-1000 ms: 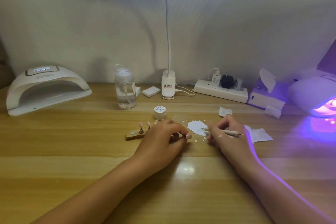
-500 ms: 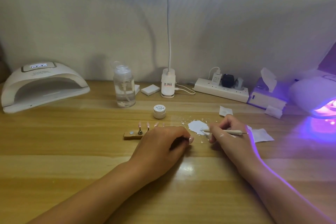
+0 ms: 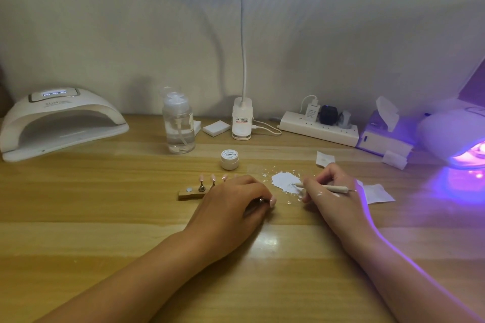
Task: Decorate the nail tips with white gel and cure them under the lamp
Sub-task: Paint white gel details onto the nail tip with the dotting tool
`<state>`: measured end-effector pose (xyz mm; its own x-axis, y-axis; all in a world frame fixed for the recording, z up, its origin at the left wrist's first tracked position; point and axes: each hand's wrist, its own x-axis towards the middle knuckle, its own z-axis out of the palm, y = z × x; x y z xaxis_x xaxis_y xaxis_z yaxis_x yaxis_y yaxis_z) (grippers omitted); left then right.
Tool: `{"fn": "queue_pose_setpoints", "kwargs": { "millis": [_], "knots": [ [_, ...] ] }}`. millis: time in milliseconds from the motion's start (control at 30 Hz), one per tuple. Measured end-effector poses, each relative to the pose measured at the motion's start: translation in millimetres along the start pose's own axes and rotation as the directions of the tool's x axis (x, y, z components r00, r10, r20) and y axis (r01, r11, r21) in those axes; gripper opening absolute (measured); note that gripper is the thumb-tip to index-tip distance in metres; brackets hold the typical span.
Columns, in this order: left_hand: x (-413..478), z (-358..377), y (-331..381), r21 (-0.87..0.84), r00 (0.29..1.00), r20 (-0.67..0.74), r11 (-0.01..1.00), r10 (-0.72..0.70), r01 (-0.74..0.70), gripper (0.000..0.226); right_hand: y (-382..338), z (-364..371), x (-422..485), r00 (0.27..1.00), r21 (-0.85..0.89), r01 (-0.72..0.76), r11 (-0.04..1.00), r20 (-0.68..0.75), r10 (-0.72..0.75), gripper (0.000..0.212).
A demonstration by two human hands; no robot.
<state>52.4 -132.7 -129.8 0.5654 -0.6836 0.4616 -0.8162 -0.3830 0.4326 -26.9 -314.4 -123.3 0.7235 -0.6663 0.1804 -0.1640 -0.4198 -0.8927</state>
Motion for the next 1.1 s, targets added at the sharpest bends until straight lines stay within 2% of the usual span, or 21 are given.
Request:
{"fn": "queue_pose_setpoints", "kwargs": {
  "millis": [167, 300, 500, 567, 700, 767, 900, 1100],
  "knots": [
    [0, -1, -3, 0.018, 0.998, -0.033, 0.999, -0.048, 0.048, 0.013, -2, 1, -1, 1.000, -0.035, 0.003, 0.999, 0.018, -0.003, 0.013],
    [-2, -1, -1, 0.057, 1.000, -0.020, 0.998, -0.006, 0.007, 0.013, -2, 0, -1, 1.000, -0.031, 0.006, 0.999, 0.006, -0.005, 0.017],
    [1, -1, -4, -0.085, 0.999, -0.041, 0.996, -0.026, 0.022, 0.008, 0, 0, -1, 1.000, -0.005, 0.016, 1.000, -0.007, -0.016, 0.014],
    [1, 0, -4, -0.111, 0.999, -0.029, 0.994, -0.017, 0.013, 0.008, 1, 1, -1, 0.999, 0.042, 0.028, 0.999, -0.040, -0.027, 0.017],
    [2, 2, -5, -0.149, 1.000, -0.003, 0.989, -0.016, 0.015, 0.006, -5, 0, -5, 0.986, 0.248, 0.116, 0.962, -0.144, -0.082, 0.024],
    [3, 2, -5, -0.135, 1.000, 0.001, 0.991, -0.028, 0.028, 0.006, -12, 0, -9, 0.990, 0.330, 0.128, 0.935, -0.099, -0.100, 0.021],
    [4, 2, -5, -0.110, 0.998, -0.011, 0.992, -0.058, 0.056, 0.004, -23, 11, -22, 0.998, 0.463, 0.023, 0.886, 0.047, -0.050, 0.018],
    [7, 2, -8, -0.154, 0.996, 0.033, 0.984, -0.087, 0.091, 0.014, -23, 19, -32, 0.998, 0.501, -0.051, 0.864, 0.063, 0.022, 0.023]
  ]
}}
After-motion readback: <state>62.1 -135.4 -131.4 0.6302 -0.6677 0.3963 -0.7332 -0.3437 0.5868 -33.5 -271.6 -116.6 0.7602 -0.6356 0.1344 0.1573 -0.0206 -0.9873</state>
